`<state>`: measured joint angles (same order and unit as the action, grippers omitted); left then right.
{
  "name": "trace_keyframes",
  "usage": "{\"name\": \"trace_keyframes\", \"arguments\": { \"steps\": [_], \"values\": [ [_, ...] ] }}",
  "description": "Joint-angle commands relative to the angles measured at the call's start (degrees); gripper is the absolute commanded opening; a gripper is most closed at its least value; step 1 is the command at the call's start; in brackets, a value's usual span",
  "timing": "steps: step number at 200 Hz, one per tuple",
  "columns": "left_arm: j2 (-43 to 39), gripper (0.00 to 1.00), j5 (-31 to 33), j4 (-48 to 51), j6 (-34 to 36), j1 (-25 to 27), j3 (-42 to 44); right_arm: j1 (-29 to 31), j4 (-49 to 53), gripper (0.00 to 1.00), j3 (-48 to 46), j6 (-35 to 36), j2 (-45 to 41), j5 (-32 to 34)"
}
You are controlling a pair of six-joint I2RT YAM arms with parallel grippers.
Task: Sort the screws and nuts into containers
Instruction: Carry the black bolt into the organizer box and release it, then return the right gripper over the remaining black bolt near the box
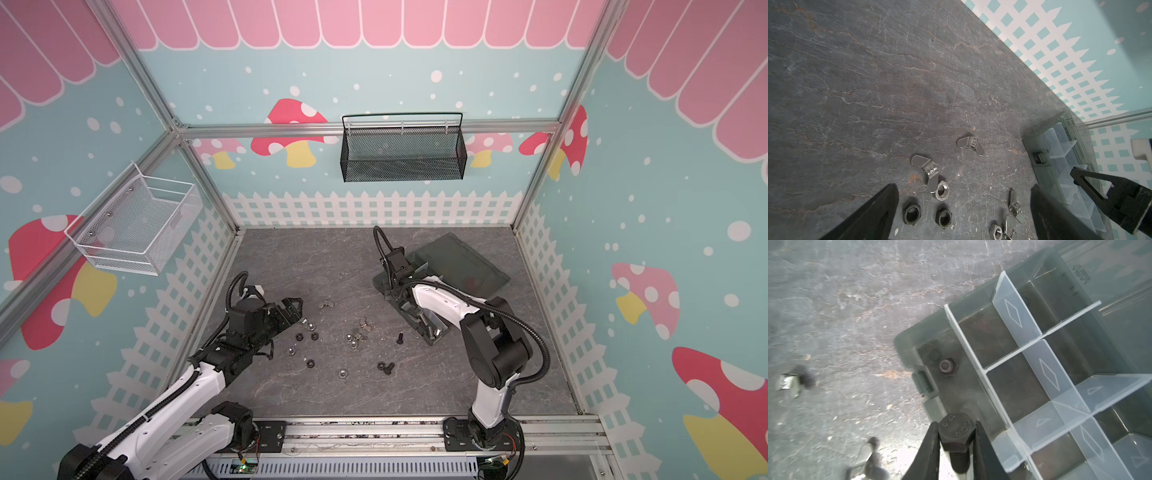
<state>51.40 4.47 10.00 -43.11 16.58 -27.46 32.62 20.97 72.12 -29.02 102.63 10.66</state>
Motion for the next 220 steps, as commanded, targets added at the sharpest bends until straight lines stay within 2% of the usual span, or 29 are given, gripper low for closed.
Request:
{"name": "trace_keyframes", "arguments": {
  "steps": [1,41,61,98,183,220],
  "values": [
    [0.59,1.0,0.19,-0.35,-0.38,-0.21,-1.63,-0.82,-0.31,0.14,1.96,2.01,1.85,-0.59],
    [0.81,1.0,0.28,-0.32,-0.44,-0.23,-1.8,-1.07,-0.23,0.21,2.37,2.26,4.67,-2.21],
    [0.81,1.0,0.3,-0.22,-0.33,-0.24,-2.05,-1.08,0.1,0.3,2.72,2.3,5.54,-2.17],
    [0.81,1.0,0.41,0.36,-0.13,-0.22,-2.47,-1.14,0.99,0.38,3.25,2.56,4.89,-1.42],
    [0.37,1.0,0.38,0.64,-0.13,-0.23,-2.26,-0.74,2.58,0.39,1.8,3.61,-2.03,-1.78],
    [0.46,1.0,0.39,0.6,-0.22,-0.23,-2.42,1.56,4.24,0.39,-1.27,1.31,-7.1,-1.12]
  ]
}}
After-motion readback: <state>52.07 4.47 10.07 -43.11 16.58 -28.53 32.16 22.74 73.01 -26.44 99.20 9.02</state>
